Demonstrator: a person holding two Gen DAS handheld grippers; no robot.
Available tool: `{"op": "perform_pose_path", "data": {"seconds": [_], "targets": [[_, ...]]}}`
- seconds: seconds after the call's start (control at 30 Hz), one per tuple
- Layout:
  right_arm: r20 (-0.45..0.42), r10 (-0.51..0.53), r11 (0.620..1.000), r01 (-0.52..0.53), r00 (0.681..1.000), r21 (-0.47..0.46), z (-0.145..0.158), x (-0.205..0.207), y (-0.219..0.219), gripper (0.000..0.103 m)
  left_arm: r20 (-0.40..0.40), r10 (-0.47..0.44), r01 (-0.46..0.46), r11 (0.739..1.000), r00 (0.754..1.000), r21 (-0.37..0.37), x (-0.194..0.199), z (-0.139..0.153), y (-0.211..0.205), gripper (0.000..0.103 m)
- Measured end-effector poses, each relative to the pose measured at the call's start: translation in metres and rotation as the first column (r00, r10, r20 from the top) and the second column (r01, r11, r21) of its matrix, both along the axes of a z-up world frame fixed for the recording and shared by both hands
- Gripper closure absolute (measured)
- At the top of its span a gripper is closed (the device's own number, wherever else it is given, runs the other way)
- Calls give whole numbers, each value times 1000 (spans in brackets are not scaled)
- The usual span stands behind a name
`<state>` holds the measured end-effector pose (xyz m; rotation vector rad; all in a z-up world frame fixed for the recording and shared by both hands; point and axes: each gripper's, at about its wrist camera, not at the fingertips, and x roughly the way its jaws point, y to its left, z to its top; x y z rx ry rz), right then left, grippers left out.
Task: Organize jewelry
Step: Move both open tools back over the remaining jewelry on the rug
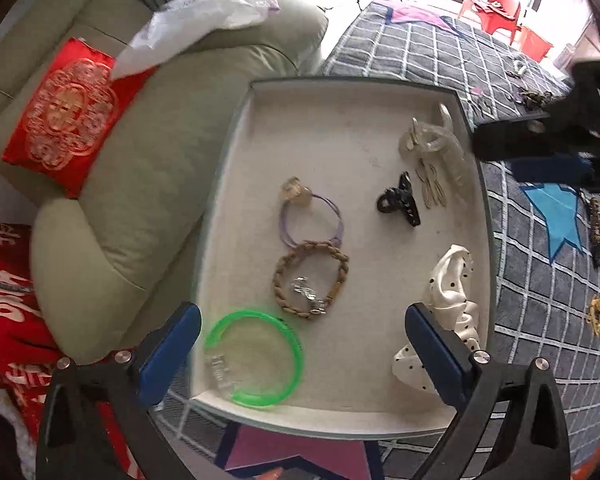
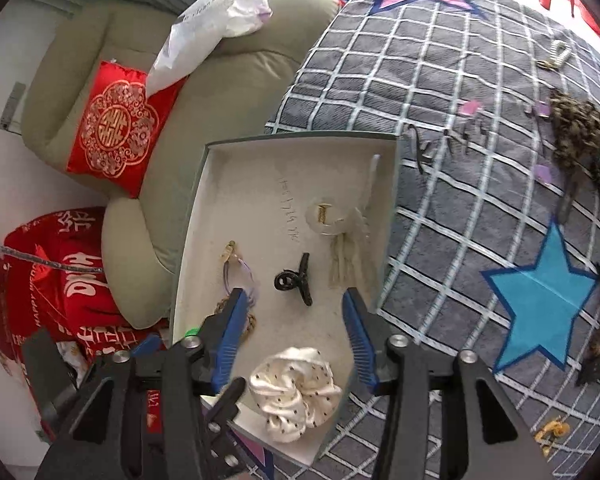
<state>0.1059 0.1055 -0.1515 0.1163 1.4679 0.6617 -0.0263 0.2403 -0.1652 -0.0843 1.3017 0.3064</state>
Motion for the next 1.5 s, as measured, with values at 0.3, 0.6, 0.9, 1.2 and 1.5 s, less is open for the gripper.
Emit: {"op": "perform_pose_path", "data": {"seconds": [0.3, 0.6, 0.9, 1.2, 1.5], "targets": [[4, -132, 991, 132, 991, 3, 18, -19, -76, 21, 12, -18, 18, 998, 1000, -53, -2, 29, -13, 1], [25, -250, 965, 252, 968, -80, 20, -40, -175, 21, 73, -140, 147, 984, 987, -97, 16, 67, -81, 1], [21, -358, 919, 357, 933, -170, 9, -62, -266, 21, 66, -246, 252, 960, 967, -124, 47, 73, -147, 1], [37, -318, 923, 318, 947, -217, -15, -88, -275, 21, 35, -305, 306, 938, 952, -160, 86, 49, -196, 1], [104, -243, 930, 262, 965, -259, -38, -98, -258, 21, 42, -339, 337, 904, 940, -263, 128, 11, -236, 1]]}}
